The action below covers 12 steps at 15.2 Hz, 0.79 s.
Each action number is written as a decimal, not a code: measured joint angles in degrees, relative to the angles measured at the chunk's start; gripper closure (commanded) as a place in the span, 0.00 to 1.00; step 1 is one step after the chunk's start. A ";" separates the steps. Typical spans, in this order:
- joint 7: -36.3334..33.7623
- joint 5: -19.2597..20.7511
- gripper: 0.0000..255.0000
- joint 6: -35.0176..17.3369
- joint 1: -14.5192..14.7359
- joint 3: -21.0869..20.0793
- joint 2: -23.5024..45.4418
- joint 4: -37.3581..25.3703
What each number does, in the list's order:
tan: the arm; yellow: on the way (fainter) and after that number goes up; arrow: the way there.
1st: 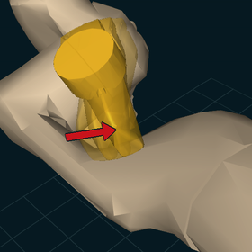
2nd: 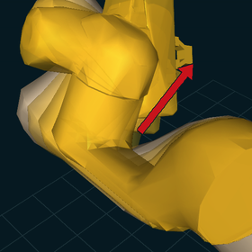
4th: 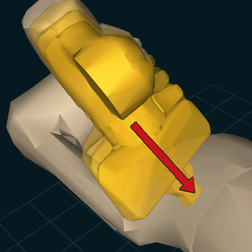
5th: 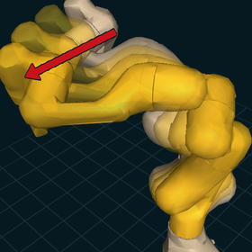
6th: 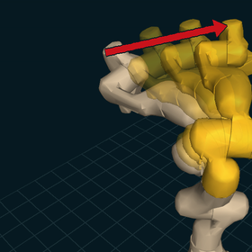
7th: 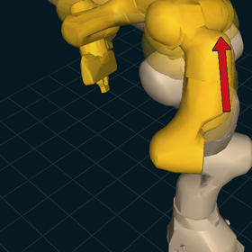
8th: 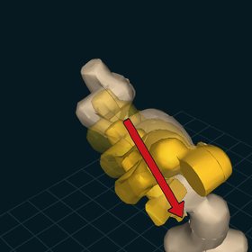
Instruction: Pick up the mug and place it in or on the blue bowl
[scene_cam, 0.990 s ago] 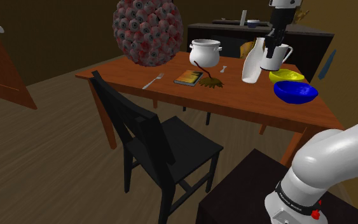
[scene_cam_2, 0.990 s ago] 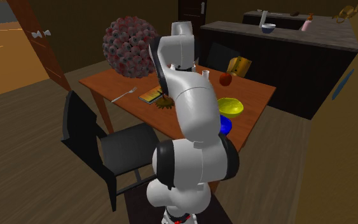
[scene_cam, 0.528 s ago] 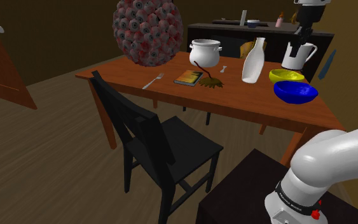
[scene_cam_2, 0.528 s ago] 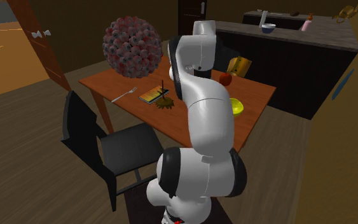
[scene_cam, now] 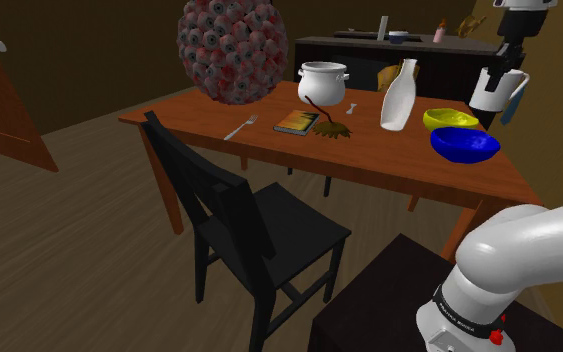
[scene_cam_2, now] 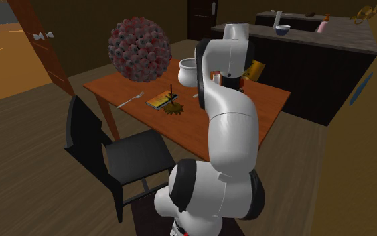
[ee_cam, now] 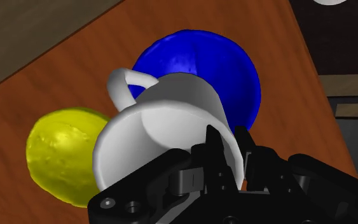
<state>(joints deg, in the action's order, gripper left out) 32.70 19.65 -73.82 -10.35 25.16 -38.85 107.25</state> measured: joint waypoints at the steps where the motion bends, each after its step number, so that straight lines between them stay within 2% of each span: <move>1: -0.13 0.15 1.00 -0.73 -0.09 0.11 -0.45 1.17; 12: -1.66 1.75 1.00 -7.81 -1.20 1.04 -4.98 12.74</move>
<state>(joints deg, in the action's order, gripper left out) 31.04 21.40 -81.63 -11.54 26.20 -43.82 119.99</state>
